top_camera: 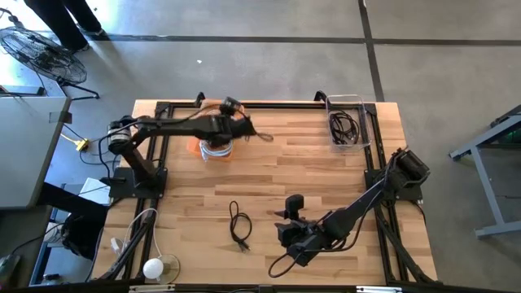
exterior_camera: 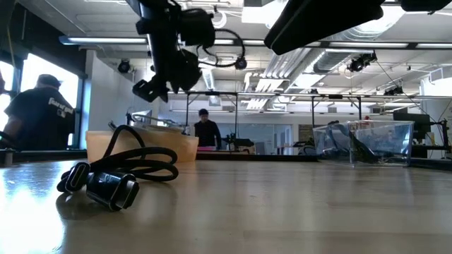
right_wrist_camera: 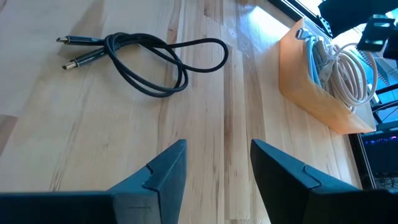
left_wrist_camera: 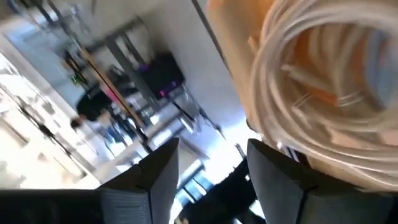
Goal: Pick & Place USB Port
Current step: Put the black charger cable into the transparent bin
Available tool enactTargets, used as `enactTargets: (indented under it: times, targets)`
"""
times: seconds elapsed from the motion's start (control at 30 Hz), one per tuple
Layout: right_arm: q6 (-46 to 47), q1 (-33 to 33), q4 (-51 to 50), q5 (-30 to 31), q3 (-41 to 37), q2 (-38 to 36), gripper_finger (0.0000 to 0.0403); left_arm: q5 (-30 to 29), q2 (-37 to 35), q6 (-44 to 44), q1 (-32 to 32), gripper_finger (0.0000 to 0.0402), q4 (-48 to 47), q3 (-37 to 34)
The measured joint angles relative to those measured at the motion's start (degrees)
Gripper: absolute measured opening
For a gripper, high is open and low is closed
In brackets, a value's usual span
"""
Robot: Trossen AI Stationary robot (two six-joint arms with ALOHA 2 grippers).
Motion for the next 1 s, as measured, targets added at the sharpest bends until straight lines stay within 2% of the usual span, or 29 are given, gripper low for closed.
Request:
enactTargets:
  times: [0.1, 0.23, 0.33, 0.43, 0.53, 0.6, 0.67, 0.87, 1.0]
  targets:
    - [0.0, 0.0, 0.0, 0.0, 0.0, 0.0, 0.0170, 2.1, -1.7, -2.4, -4.4, 0.0183, -1.7, 0.0]
    - [0.6, 0.0, -0.2, 0.0, 0.0, 0.0, 0.0170, 9.9, -6.4, -10.9, -10.4, 0.0184, -7.0, 0.0]
    - [1.3, 0.1, -0.4, -0.3, 0.0, 0.0, 0.0169, 19.8, -10.6, -21.2, -14.7, 0.0184, -12.3, 0.1]
    - [1.4, 0.1, -0.4, -0.3, 0.0, 0.0, 0.0170, 33.9, -14.7, -29.8, -18.2, 0.0184, -17.0, 0.0]
    - [1.4, 0.1, 0.1, -0.3, 0.0, 0.0, 0.0170, 47.0, -17.8, -34.7, -20.9, 0.0184, -17.5, 0.0]
    - [1.4, 0.1, 0.7, -0.2, 0.0, 0.0, 0.0170, 52.4, -19.1, -36.5, -22.7, 0.0184, -16.3, 0.0]
    - [1.3, 0.1, 1.5, -0.3, 0.0, 0.0, 0.0170, 54.0, -19.4, -38.0, -24.5, 0.0184, -15.2, 0.0]
    - [0.6, 0.1, 3.0, -0.2, 0.0, 0.0, 0.0170, 52.5, -17.2, -41.1, -29.9, 0.0184, -12.7, 0.0]
    - [-0.4, 0.1, 3.4, -0.3, 0.0, 0.0, 0.0170, 51.9, -13.9, -35.4, -33.2, 0.0184, -13.3, 0.0]
